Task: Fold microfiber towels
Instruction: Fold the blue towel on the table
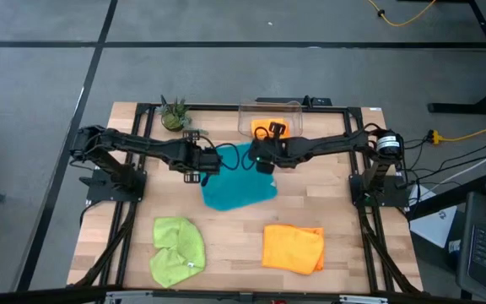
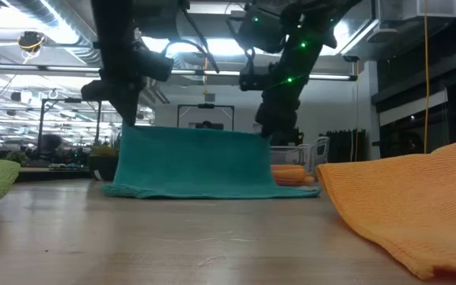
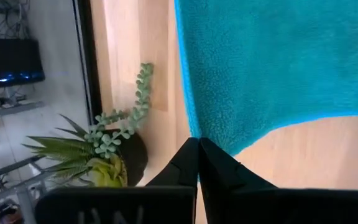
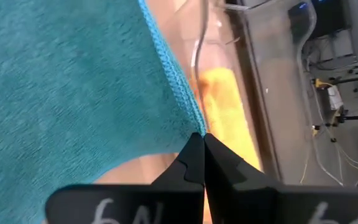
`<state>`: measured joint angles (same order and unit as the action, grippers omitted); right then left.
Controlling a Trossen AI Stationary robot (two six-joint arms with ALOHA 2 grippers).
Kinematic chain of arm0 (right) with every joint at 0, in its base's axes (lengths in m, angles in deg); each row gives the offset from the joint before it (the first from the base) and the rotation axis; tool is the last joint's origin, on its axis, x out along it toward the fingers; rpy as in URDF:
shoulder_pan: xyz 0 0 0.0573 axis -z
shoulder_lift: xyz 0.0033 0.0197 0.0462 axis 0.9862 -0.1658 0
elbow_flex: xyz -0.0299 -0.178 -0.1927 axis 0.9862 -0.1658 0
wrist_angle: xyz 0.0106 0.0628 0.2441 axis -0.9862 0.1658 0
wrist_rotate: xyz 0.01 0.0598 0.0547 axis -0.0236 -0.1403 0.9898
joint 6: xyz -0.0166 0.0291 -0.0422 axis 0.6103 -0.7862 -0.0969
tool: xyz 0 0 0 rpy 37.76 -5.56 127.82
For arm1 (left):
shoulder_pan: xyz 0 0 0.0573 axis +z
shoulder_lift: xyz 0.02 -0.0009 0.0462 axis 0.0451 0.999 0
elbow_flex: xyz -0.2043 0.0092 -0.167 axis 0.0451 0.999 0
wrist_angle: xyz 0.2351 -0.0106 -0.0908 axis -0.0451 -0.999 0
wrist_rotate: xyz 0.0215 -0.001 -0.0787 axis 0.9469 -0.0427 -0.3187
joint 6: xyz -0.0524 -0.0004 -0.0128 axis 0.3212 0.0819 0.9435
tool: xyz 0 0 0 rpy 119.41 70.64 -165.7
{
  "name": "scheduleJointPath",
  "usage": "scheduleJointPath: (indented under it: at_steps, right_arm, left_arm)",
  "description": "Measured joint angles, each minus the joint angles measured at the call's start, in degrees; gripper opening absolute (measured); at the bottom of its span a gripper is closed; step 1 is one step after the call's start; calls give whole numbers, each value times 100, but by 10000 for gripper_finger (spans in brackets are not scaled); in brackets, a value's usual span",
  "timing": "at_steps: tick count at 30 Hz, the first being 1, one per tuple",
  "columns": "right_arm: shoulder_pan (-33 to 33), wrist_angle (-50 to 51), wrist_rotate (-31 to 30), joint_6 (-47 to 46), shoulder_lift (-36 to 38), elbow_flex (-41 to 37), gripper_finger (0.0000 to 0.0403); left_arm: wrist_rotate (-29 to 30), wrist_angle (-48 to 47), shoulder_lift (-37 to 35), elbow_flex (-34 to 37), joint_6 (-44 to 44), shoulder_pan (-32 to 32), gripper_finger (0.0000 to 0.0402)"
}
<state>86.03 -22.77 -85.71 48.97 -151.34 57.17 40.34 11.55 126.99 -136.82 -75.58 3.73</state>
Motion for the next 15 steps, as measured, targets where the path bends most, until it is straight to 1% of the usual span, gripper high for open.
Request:
scheduleJointPath:
  at_steps: [4, 7, 9, 13, 15]
  right_arm:
    - [-159, 263, 281, -68, 21, 0, 0]
    - [-348, 604, 336, -250, 21, 0, 0]
    - [-471, 804, 567, -399, 21, -1, 0]
    - [-736, 1043, 881, -662, 21, -2, 0]
    - [-873, 1083, 979, -776, 21, -2, 0]
  left_arm:
    - [-457, 25, -42, -24, 182, -242, 0]
    - [-789, 39, -56, -55, 424, -516, 0]
    - [-1026, 49, -55, -55, 601, -727, 0]
    - [-1288, 295, -55, -55, 816, -1107, 0]
    - [-1327, 539, -55, -55, 925, -1272, 0]
